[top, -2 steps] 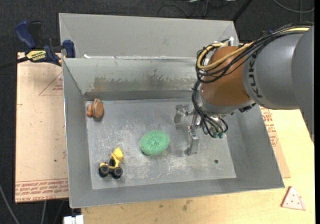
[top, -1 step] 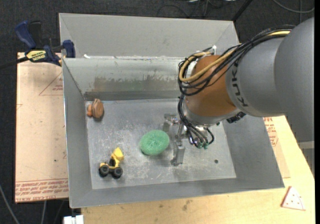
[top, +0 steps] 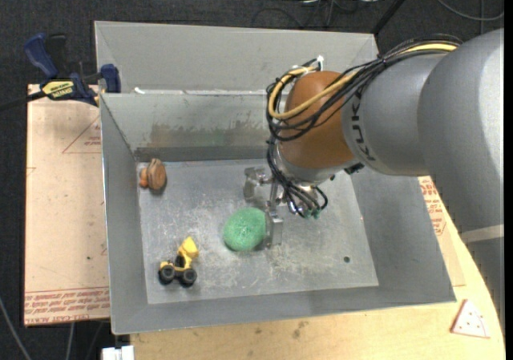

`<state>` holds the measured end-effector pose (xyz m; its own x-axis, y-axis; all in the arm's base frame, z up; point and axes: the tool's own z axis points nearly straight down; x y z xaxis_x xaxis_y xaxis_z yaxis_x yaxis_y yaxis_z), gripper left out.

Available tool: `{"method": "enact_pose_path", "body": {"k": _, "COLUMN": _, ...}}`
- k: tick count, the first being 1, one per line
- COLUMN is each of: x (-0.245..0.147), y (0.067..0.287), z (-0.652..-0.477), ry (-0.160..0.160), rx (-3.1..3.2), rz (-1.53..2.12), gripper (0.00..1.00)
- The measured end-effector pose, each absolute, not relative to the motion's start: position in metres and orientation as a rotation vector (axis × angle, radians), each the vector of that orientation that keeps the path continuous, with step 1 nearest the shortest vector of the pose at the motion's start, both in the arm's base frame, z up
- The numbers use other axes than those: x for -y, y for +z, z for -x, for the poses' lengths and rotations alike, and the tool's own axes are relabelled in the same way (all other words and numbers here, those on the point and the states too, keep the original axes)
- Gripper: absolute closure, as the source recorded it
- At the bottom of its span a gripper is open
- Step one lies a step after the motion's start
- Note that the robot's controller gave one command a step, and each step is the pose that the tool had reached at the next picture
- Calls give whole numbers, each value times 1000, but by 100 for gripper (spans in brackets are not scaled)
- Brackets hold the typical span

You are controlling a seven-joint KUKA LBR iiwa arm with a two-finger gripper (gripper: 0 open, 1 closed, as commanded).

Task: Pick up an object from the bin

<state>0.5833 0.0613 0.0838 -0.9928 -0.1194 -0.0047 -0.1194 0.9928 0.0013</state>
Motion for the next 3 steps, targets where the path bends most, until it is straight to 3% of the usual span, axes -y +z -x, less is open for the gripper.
{"method": "enact_pose_path", "body": {"k": 1, "x": -98, "y": 69, "z": -531, "ry": 2, "rx": -3132, "rz": 250, "gripper": 100}}
{"method": "enact_pose_path", "body": {"k": 2, "x": -98, "y": 69, "z": -531, "ry": 2, "rx": -3132, "rz": 250, "gripper": 100}}
{"method": "enact_pose_path", "body": {"k": 3, "x": -105, "y": 235, "z": -541, "ry": 2, "rx": -3128, "rz": 206, "gripper": 100}}
